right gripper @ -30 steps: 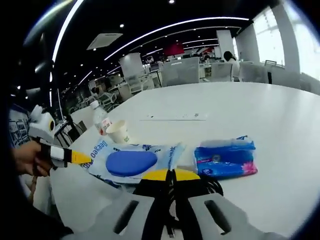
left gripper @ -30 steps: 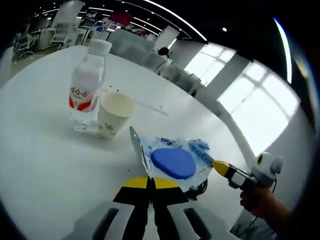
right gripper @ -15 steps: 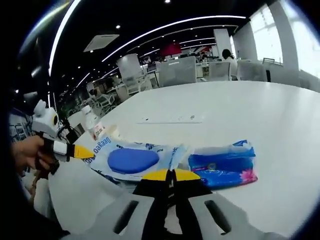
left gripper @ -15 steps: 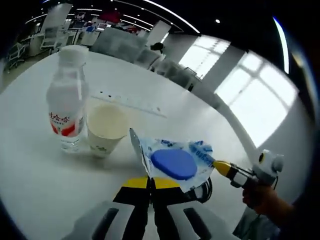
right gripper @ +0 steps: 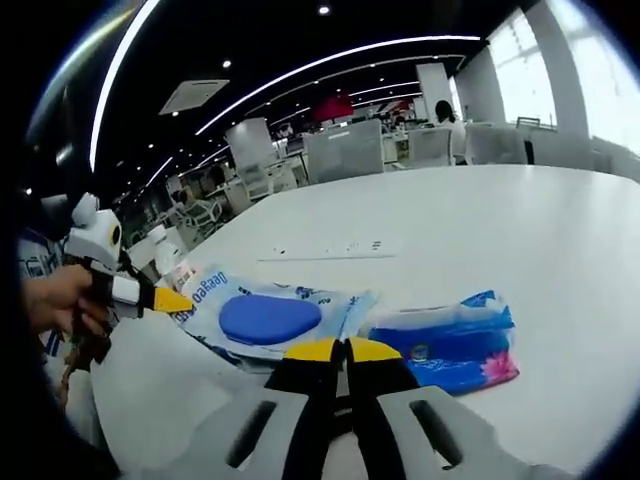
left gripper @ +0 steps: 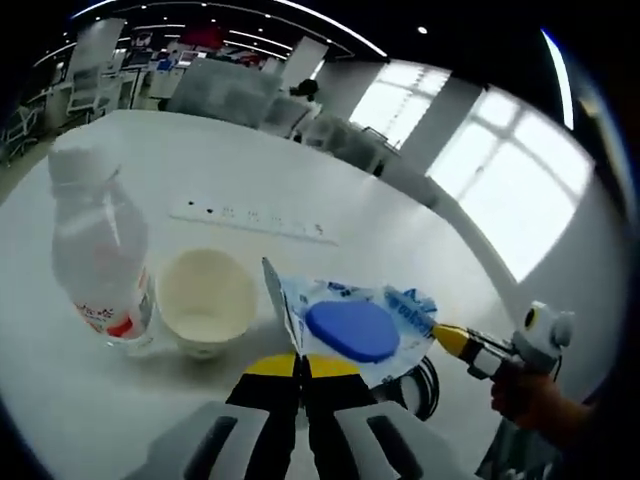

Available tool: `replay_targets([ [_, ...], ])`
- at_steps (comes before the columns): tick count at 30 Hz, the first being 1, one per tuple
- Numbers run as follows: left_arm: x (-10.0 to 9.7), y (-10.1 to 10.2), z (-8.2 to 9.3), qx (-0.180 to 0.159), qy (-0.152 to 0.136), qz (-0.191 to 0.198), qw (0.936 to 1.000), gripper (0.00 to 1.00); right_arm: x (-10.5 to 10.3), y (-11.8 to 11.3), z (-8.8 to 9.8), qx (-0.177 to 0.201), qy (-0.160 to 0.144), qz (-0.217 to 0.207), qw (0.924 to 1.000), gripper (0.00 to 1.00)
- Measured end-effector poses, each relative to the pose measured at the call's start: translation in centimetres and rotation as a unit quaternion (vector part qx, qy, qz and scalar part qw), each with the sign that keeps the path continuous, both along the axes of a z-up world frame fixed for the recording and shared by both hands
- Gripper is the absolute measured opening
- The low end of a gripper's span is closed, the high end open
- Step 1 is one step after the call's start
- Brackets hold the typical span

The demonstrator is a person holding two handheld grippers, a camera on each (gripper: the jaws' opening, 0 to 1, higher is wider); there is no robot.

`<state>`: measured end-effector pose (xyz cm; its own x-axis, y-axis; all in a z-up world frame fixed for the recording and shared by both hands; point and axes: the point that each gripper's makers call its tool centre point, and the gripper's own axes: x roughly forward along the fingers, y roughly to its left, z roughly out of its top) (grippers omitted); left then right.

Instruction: Arrange the tabletop items into an orderly group along one side of the table until the central work area is clear of visible clutter.

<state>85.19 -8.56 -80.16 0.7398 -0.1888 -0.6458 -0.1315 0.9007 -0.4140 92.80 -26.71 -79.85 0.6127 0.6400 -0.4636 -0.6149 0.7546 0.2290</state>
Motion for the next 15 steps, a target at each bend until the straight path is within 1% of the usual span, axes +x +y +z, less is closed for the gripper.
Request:
replay_targets([
  [6, 0.5, 0.4, -1.1, 0.009, 0.011, -0.002, 0.9999, 0.00, 0.5, 0.4, -0.5, -0.005, -0.001, -0.002, 1.0000, 0.00],
  [11, 0.4, 0.7, -2.0, 0.020, 0.021, -0.003, 0.9996, 0.00, 0.6, 1.1, -1.7, -0.021, 0.000, 0.017, 0.9996, 0.00],
  [15, 0.3, 0.9, -2.7, 0.034, 0.027, -0.008, 0.9990, 0.00, 0.3, 1.3, -2.4, -0.034, 0.005, 0.030, 0.9990, 0.00],
])
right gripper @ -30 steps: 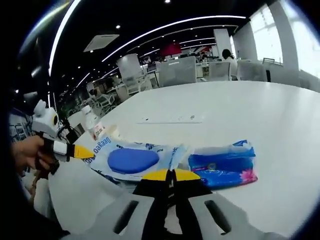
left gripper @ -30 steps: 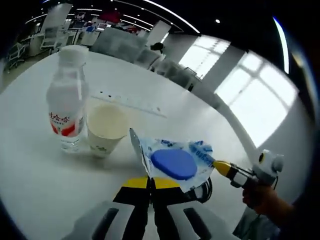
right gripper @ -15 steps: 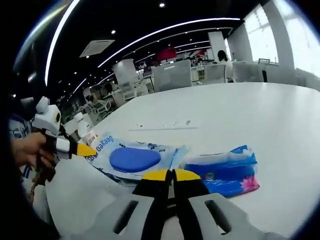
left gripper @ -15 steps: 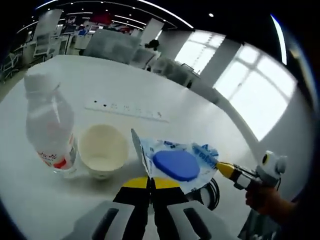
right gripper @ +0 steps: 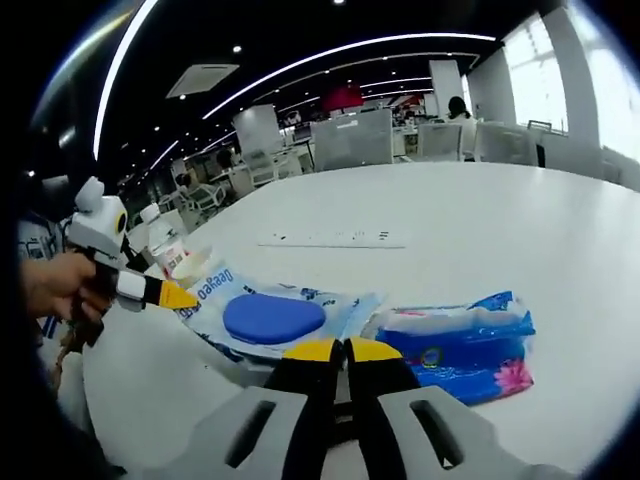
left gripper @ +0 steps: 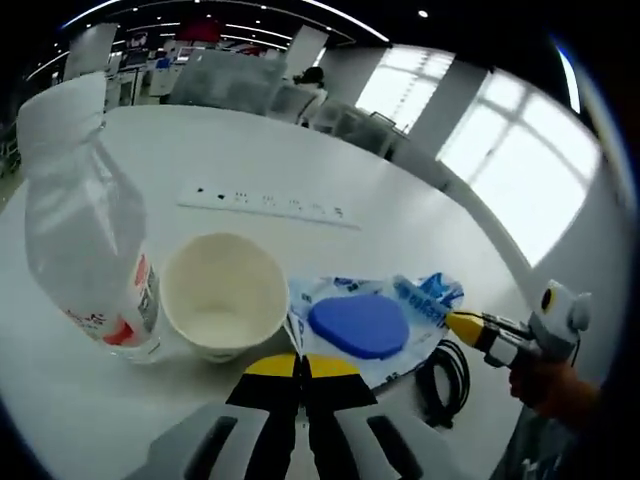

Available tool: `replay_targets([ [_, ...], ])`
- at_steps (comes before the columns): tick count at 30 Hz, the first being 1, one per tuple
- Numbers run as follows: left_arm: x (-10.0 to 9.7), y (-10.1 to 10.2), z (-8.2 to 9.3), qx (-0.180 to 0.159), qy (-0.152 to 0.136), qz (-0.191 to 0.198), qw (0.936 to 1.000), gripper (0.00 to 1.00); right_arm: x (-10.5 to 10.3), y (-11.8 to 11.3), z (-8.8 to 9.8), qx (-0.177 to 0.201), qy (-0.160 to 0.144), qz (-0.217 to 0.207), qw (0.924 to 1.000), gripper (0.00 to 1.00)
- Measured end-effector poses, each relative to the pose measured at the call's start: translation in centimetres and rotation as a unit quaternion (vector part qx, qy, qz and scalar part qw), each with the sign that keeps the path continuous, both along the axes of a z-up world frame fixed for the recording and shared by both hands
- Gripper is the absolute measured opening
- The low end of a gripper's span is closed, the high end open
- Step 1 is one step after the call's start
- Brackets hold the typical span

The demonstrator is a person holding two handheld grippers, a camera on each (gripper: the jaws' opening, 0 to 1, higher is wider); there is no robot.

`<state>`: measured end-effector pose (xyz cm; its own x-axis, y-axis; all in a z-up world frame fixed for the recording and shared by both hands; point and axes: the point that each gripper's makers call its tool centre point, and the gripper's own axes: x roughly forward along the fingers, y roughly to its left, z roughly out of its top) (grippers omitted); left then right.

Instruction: Arrange the tabletop items into an orderly group along one side of the table until the central work area is clear of visible clutter.

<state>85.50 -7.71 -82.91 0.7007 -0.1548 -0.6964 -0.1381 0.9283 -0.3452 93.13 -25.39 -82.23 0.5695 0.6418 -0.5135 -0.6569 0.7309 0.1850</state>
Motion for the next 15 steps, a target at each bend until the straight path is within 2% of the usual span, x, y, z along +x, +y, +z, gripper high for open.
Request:
replay_targets([
  [2, -0.1, 0.0, -0.5, 0.001, 0.005, -0.001, 1.0000, 0.00, -0.4, -0.1, -0.9, -0.024, 0.003, 0.013, 0.9996, 0.00],
  [4, -0.1, 0.0, -0.5, 0.004, 0.004, 0.001, 1.0000, 0.00, -0.7, -0.2, -1.4, -0.033, 0.009, 0.015, 0.9993, 0.00],
  [15, 0.2, -0.4, -1.1, 0.003, 0.000, 0.012, 0.9999, 0.00, 0.2, -0.8, -2.0, -0.038, 0.017, -0.011, 0.9991, 0.00],
])
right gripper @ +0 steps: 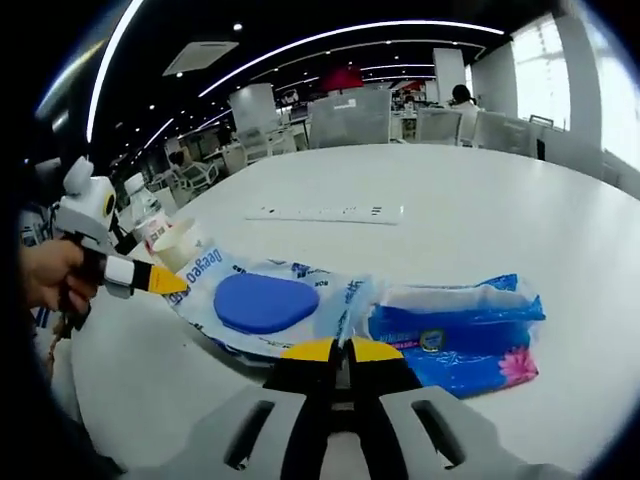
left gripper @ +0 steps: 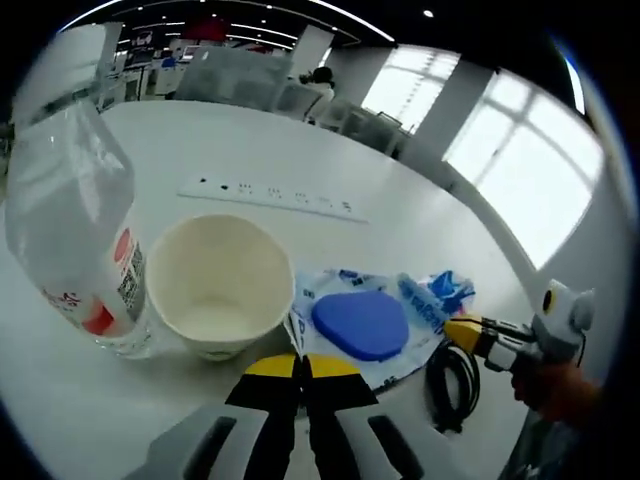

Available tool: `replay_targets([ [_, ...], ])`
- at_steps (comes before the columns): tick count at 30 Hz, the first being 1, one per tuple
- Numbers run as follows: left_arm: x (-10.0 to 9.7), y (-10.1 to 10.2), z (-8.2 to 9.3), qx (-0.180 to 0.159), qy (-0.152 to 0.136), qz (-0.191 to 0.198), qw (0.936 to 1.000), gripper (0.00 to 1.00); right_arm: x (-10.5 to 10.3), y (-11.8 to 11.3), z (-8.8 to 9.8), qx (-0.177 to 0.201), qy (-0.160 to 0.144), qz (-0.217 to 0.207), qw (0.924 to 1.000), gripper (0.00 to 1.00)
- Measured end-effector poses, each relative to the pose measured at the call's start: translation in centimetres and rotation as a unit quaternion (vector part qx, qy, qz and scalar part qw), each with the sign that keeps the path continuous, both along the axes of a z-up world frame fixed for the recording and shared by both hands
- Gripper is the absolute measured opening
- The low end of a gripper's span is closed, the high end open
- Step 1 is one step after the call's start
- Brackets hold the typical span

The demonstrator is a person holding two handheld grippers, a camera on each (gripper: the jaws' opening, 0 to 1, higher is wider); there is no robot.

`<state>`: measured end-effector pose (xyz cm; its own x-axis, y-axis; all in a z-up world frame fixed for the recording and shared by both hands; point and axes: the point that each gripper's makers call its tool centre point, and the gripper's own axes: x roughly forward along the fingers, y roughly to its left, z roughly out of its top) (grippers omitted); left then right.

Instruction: Arrange the tabletop items into an orderly group along one side of the table until the central work area is clear of visible clutter.

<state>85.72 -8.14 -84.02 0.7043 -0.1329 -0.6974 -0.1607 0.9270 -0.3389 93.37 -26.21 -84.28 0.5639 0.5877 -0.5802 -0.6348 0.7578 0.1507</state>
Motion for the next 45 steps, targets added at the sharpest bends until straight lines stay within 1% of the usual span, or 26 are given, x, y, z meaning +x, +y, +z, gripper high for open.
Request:
replay_targets([
  [2, -0.1, 0.1, -0.2, 0.007, -0.001, -0.002, 1.0000, 0.00, -0.1, 0.0, 0.0, -0.001, 0.000, 0.000, 1.0000, 0.01],
  [5, -0.5, 0.1, -0.6, 0.017, 0.000, -0.003, 0.9999, 0.00, -0.8, 0.3, 0.0, -0.003, 0.001, 0.021, 0.9998, 0.03],
  [7, -0.8, 0.1, -0.8, 0.021, 0.003, -0.005, 0.9998, 0.01, -0.9, 0.4, -0.1, -0.014, -0.004, 0.029, 0.9995, 0.04],
  [10, -1.0, 0.1, -1.0, 0.029, 0.003, -0.010, 0.9995, 0.05, -1.0, 0.5, 0.0, -0.014, -0.004, 0.031, 0.9994, 0.04],
  [13, -1.3, 0.1, -0.7, 0.026, 0.001, -0.008, 0.9996, 0.08, -1.5, 0.5, 0.5, -0.013, -0.010, 0.034, 0.9993, 0.05],
  [16, -1.4, 0.1, -0.6, 0.025, -0.002, -0.010, 0.9996, 0.11, -1.3, 0.5, 0.8, -0.006, -0.011, 0.034, 0.9993, 0.08],
  [17, -1.4, 0.1, -0.5, 0.023, -0.002, -0.012, 0.9997, 0.11, -1.6, 0.5, 0.9, -0.007, -0.014, 0.040, 0.9991, 0.10],
  [19, -1.5, -0.1, -0.3, 0.024, -0.005, -0.017, 0.9996, 0.16, -1.7, 0.7, 0.9, -0.011, -0.016, 0.045, 0.9988, 0.11],
  [21, -1.7, -0.4, -0.1, 0.026, -0.005, -0.026, 0.9993, 0.18, -1.8, 0.7, 1.0, -0.012, -0.017, 0.048, 0.9986, 0.13],
  [24, -1.9, -0.5, 0.1, 0.030, -0.010, -0.029, 0.9991, 0.20, -2.2, 0.6, 1.4, -0.016, -0.023, 0.055, 0.9981, 0.14],
  [28, -2.7, -0.6, 0.2, 0.037, -0.015, -0.037, 0.9985, 0.26, -2.7, 0.3, 1.9, -0.019, -0.030, 0.060, 0.9975, 0.14],
  [30, -3.3, -0.9, 0.5, 0.032, -0.025, -0.036, 0.9985, 0.28, -2.9, 0.2, 2.2, -0.018, -0.034, 0.063, 0.9973, 0.14],
  [31, -3.5, -0.9, 0.7, 0.033, -0.030, -0.036, 0.9984, 0.30, -3.2, 0.2, 2.7, -0.018, -0.038, 0.068, 0.9968, 0.15],
  [32, -3.7, -0.9, 0.8, 0.034, -0.032, -0.036, 0.9983, 0.31, -3.3, 0.1, 2.8, -0.020, -0.043, 0.072, 0.9963, 0.16],
  [33, -4.2, -0.9, 1.0, 0.038, -0.036, -0.036, 0.9980, 0.32, -3.5, 0.1, 2.9, -0.026, -0.056, 0.089, 0.9941, 0.18],
  [34, -4.4, -0.9, 1.2, 0.042, -0.045, -0.039, 0.9974, 0.32, -3.9, 0.2, 3.1, -0.027, -0.063, 0.097, 0.9929, 0.20],
  [36, -5.0, -0.8, 1.3, 0.045, -0.049, -0.041, 0.9970, 0.34, -4.2, 0.1, 3.2, -0.026, -0.059, 0.097, 0.9932, 0.25],
  [39, -6.2, -0.8, 1.6, 0.056, -0.055, -0.056, 0.9953, 0.38, -4.8, -0.4, 3.8, -0.024, -0.060, 0.095, 0.9934, 0.27],
  [40, -6.5, -0.7, 1.8, 0.061, -0.058, -0.062, 0.9946, 0.40, -4.9, -0.6, 3.9, -0.023, -0.060, 0.093, 0.9935, 0.36],
  [41, -7.5, -1.0, 3.0, 0.069, -0.075, -0.082, 0.9914, 0.44, -5.2, -1.3, 4.3, -0.019, -0.065, 0.091, 0.9936, 0.37],
  [42, -7.7, -1.1, 3.4, 0.070, -0.087, -0.095, 0.9892, 0.47, -5.3, -1.6, 4.6, -0.014, -0.067, 0.088, 0.9937, 0.39],
  [43, -7.8, -1.0, 3.5, 0.071, -0.093, -0.099, 0.9882, 0.48, -5.4, -1.7, 4.8, -0.011, -0.069, 0.088, 0.9937, 0.42],
  [45, -8.3, -0.8, 3.8, 0.073, -0.095, -0.104, 0.9873, 0.53, -5.7, -2.1, 5.1, -0.008, -0.069, 0.088, 0.9937, 0.46],
])
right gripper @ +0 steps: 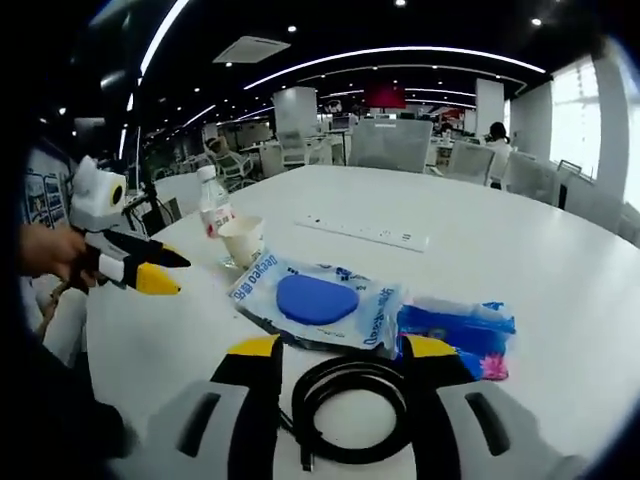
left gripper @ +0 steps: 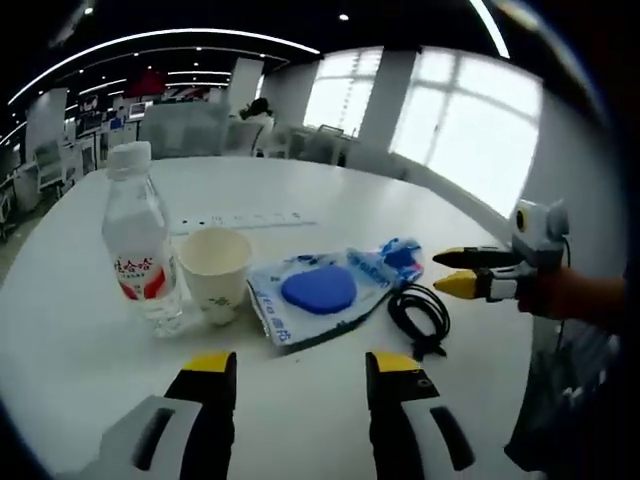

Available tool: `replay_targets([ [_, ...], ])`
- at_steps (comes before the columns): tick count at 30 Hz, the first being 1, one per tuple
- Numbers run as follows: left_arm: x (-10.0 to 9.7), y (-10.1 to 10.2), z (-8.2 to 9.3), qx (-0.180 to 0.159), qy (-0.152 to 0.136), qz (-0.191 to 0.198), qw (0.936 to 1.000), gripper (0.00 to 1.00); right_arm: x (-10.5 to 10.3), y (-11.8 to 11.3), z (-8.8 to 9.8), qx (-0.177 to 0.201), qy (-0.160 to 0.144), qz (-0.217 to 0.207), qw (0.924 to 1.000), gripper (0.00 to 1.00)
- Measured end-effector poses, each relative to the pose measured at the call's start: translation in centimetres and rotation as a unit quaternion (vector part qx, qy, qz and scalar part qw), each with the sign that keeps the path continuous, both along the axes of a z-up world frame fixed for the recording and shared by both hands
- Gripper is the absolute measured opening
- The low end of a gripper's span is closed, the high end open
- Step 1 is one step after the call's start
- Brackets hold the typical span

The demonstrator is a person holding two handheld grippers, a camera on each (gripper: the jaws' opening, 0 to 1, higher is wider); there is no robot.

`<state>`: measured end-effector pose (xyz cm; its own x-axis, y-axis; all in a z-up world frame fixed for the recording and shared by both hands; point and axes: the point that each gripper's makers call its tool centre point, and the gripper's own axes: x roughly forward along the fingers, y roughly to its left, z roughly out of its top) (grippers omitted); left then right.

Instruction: Arrange the tabletop items into an orderly group along one side of the table until the central work area is clear of visible clutter.

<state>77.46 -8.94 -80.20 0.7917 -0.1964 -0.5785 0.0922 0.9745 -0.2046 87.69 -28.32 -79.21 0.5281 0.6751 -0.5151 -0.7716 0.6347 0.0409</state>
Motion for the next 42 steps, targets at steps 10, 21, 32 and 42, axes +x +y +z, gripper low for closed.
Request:
replay_targets([
  [10, -3.2, -0.2, 2.2, 0.022, -0.030, -0.038, 0.9986, 0.69, -3.3, -1.8, 1.4, 0.016, 0.001, 0.010, 0.9998, 0.69],
  [21, -6.6, 0.1, 2.6, 0.038, -0.032, -0.046, 0.9977, 0.86, -4.8, -6.6, 1.5, 0.008, 0.009, -0.038, 0.9992, 0.88],
  [32, -9.0, 0.5, 4.2, 0.044, -0.035, -0.025, 0.9981, 0.99, -6.4, -9.7, 3.2, 0.019, 0.001, -0.026, 0.9995, 1.00],
  [42, -10.4, 0.2, 4.3, 0.025, -0.034, -0.013, 0.9990, 1.00, -7.2, -9.9, 3.1, 0.026, 0.023, -0.031, 0.9989, 1.00],
])
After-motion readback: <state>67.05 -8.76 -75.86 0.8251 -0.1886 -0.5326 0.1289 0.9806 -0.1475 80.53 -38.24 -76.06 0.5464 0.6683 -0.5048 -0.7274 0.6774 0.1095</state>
